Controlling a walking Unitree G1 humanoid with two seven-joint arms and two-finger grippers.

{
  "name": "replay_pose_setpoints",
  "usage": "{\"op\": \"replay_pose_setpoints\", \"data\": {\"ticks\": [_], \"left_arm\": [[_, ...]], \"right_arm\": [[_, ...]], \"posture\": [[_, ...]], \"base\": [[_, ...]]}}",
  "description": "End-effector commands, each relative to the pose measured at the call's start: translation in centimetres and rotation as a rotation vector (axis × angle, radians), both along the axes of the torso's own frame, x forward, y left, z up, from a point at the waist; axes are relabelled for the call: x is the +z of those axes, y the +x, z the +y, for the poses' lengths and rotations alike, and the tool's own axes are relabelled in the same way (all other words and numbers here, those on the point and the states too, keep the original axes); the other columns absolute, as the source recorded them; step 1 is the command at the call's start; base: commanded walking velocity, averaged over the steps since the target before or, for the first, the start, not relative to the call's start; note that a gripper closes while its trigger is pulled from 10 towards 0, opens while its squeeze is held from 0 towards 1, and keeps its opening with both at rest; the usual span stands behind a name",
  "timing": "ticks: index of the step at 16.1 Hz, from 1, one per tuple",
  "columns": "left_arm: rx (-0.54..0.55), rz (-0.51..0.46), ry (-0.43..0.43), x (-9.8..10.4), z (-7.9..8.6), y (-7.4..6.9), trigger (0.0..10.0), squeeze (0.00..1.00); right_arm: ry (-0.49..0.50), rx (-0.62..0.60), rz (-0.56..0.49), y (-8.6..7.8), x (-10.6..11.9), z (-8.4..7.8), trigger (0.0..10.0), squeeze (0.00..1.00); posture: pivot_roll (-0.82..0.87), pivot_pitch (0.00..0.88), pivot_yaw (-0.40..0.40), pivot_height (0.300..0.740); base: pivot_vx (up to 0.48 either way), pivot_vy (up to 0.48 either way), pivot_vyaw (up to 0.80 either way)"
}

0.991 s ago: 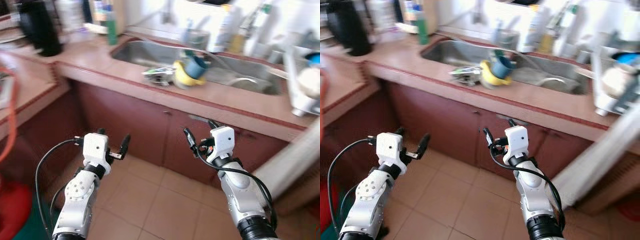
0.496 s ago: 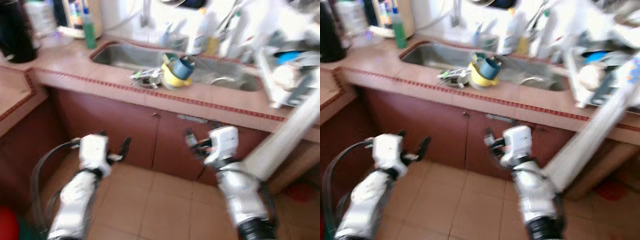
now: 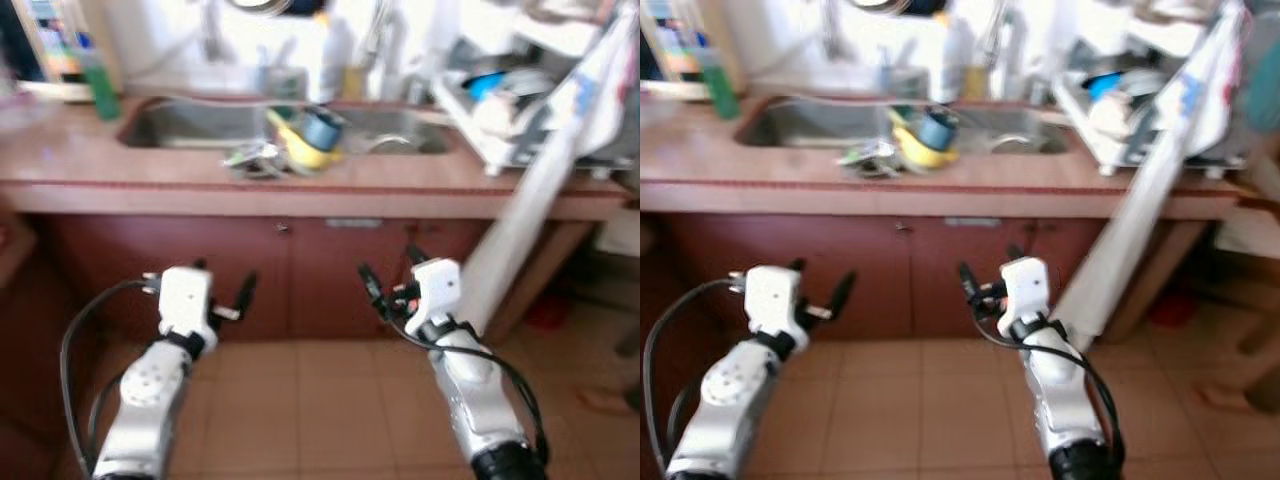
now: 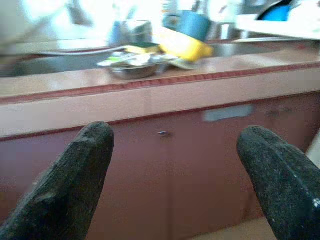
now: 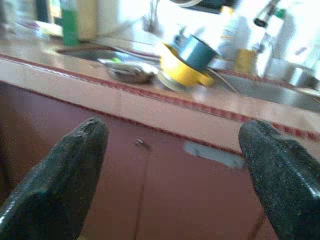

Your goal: Kitchen organization

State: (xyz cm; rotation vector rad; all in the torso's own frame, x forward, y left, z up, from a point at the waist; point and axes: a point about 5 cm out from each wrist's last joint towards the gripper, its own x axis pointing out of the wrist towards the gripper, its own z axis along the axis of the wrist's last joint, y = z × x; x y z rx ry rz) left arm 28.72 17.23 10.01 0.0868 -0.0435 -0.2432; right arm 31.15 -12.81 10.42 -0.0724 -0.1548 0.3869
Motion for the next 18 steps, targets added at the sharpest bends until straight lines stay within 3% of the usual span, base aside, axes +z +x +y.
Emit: {"op": "replay_pose_setpoints", "data": {"ticks": [1,12,18], "left_arm": [[-0.022,-0.016,0.007,0.25,-0.81,0.01,10.0,0.00],[-0.043,-0.019,0.014,0.44,-0.79,-0.19,10.0,0.00],[-0.028,-0.011,-0.011,0.44,-0.69,-0.11,10.0,0.00]], "right_arm": [[-0.003,-0.014,-0.031,0.24,0.78,-0.78,10.0,0.00],[-0.016,-0.007,-0.027,0.05,0.48,-0.83,10.0,0.00],[-0.026,-0.004,-0.029,-0.06,0.48,-0.92,10.0,0.00]], "posture": [[-0.06,0.000,-0.022,0.740],[-0.05,0.000,-0.014,0.740],[-0.06,0.001,-0.017,0.740]], "base": [[0.000,0.000,0.00],[0.000,0.000,0.00],[0.344,0.000,0.00]]}}
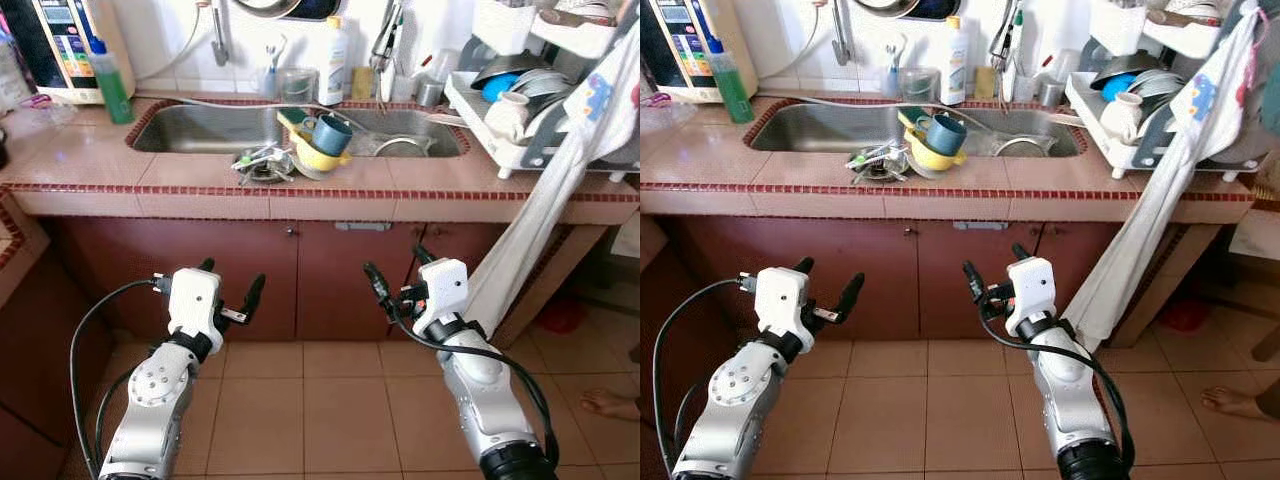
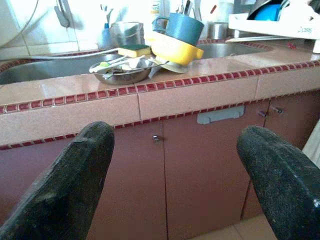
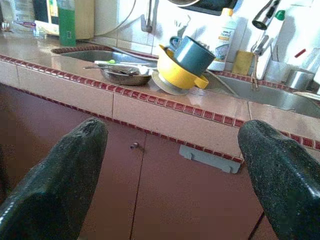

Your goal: Kitchen organization

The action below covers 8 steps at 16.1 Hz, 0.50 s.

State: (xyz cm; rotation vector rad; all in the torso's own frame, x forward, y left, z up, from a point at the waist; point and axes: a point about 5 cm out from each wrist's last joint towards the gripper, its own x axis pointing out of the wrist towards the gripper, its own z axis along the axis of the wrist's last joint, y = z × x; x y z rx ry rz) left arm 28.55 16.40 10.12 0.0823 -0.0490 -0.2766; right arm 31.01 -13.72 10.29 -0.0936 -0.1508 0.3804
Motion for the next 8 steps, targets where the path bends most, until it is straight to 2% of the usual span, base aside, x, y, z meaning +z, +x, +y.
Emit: {"op": "replay_pose_setpoints", "data": {"ticks": [1,8], "left_arm": [[0.005,-0.007,-0.007,0.32,0.10,0.04,10.0,0.00],[0.010,-0.007,-0.016,0.30,0.00,0.02,10.0,0.00]], "right_arm": [[-0.007,0.005,-0.029,0.08,0.62,-0.01,10.0,0.00],[-0.016,0.014,-0.036,0.08,0.77,-0.05,10.0,0.00]], "posture": [[-0.06,0.002,-0.017,0.740],[-0.06,0.000,-0.024,0.740]], "base": [[0.386,0.000,0.00],[0.410,0.000,0.00]]}}
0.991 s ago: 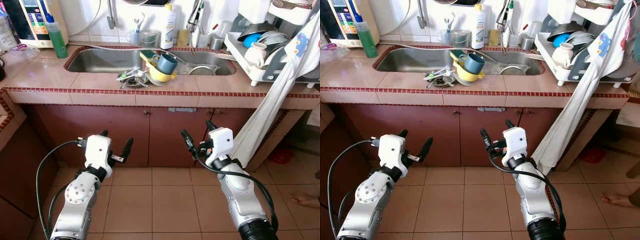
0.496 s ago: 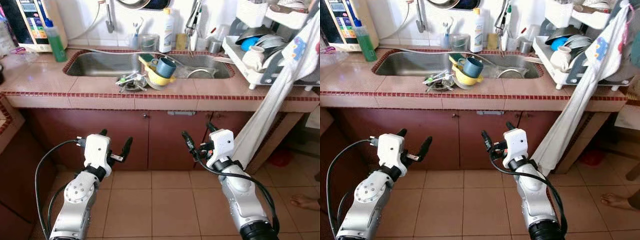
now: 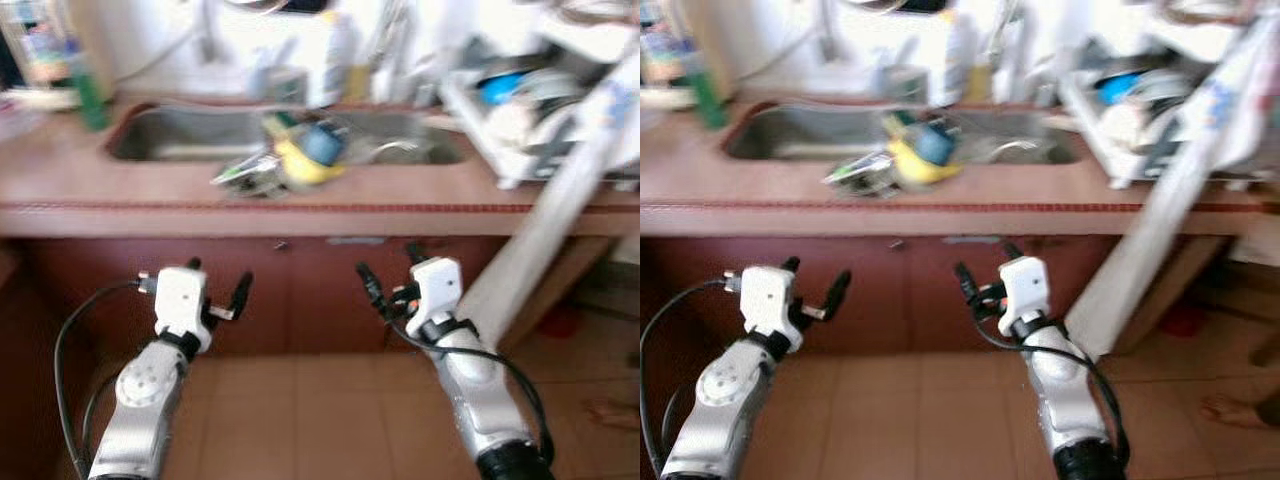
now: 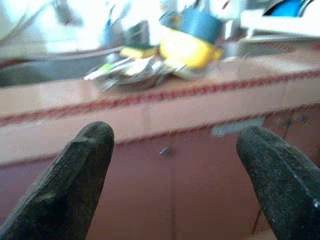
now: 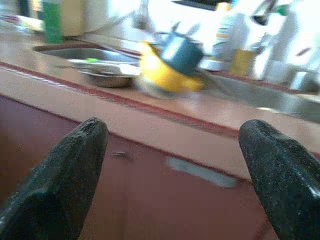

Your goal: Kitchen organization

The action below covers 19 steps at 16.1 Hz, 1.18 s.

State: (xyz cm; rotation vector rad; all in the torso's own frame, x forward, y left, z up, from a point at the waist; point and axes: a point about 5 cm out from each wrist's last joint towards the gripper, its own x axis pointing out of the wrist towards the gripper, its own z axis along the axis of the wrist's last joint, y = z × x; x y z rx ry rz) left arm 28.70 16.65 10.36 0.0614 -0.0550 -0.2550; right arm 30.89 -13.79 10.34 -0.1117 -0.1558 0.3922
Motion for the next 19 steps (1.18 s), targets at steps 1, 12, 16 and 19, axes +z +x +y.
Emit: {"op": "replay_pose_setpoints", "data": {"ticks": [1,12,16,19], "left_arm": [[-0.010,-0.003,0.006,0.05,-0.25,-0.13,10.0,0.00],[-0.011,-0.007,0.008,-0.02,-0.40,-0.38,10.0,0.00],[-0.008,-0.012,0.006,0.04,-0.37,-0.36,10.0,0.00],[-0.024,-0.024,0.009,0.19,-0.53,-0.53,10.0,0.00]], "right_arm": [[0.001,0.006,-0.029,0.21,0.76,0.05,10.0,0.00],[-0.025,0.045,-0.035,0.08,0.71,0.42,10.0,0.00],[-0.033,0.047,-0.032,-0.03,0.54,0.34,10.0,0.00],[-0.043,0.049,-0.035,-0.17,0.49,0.33,10.0,0.00]], "posture": [[-0.06,0.000,-0.025,0.740],[-0.05,0.000,-0.040,0.740],[-0.05,0.000,-0.040,0.740],[-0.05,0.000,-0.037,0.740]], "base": [[0.412,0.000,0.00],[0.408,0.000,0.00],[0.269,0.000,0.00],[0.000,0.000,0.00]]}}
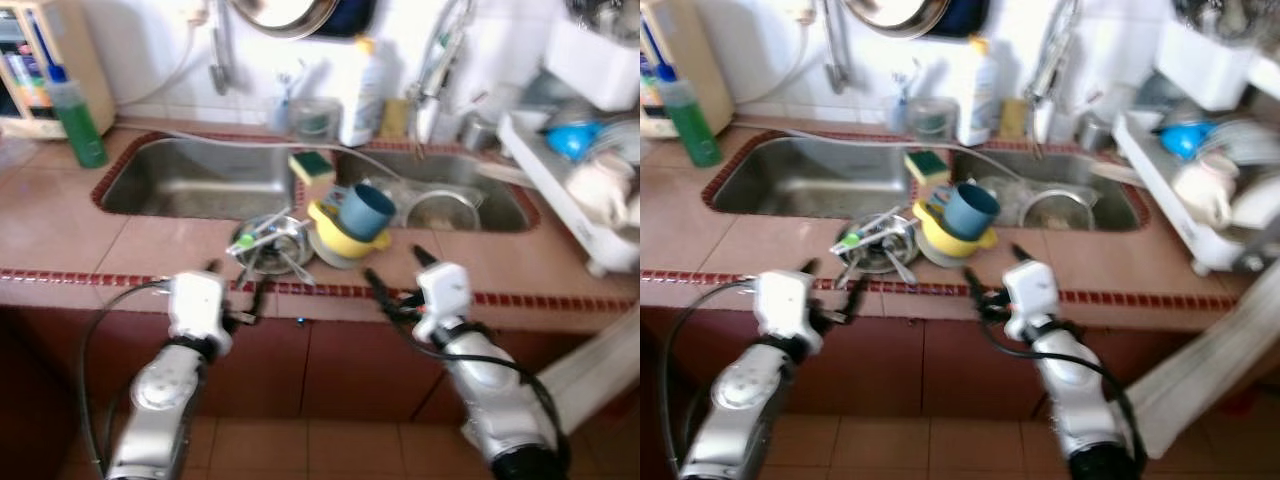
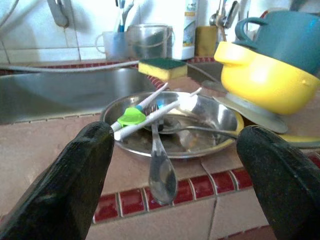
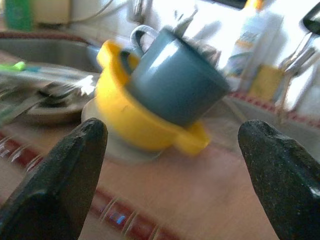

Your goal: Kitchen organization

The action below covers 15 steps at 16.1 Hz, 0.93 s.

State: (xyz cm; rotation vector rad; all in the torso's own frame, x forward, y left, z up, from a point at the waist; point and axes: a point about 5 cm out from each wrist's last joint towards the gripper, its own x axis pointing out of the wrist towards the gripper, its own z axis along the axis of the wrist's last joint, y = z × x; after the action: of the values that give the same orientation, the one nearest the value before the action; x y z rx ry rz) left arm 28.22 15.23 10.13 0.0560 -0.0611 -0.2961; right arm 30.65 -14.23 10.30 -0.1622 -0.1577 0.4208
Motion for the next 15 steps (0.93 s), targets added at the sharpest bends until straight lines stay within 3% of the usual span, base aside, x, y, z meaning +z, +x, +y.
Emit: {"op": "replay_pose_setpoints", "data": {"ticks": [1,5,15], "left_arm": [[0.008,-0.024,0.014,0.54,0.83,-0.08,10.0,0.00],[0.000,-0.036,0.013,0.64,0.75,-0.23,10.0,0.00],[-0.006,-0.037,0.000,0.79,0.89,-0.46,10.0,0.00]], "right_arm": [[0.004,0.025,-0.025,0.07,0.54,0.77,10.0,0.00],[-0.002,0.025,-0.025,-0.01,0.47,0.72,10.0,0.00],[-0.002,0.027,-0.022,-0.19,0.36,0.84,10.0,0.00]], "posture": [[-0.05,0.000,-0.040,0.740],[-0.05,0.000,-0.040,0.740],[-0.05,0.000,-0.037,0.740]], "base": [[0.000,0.000,0.00],[0.000,0.000,0.00],[0.000,-0.466,0.00]]}}
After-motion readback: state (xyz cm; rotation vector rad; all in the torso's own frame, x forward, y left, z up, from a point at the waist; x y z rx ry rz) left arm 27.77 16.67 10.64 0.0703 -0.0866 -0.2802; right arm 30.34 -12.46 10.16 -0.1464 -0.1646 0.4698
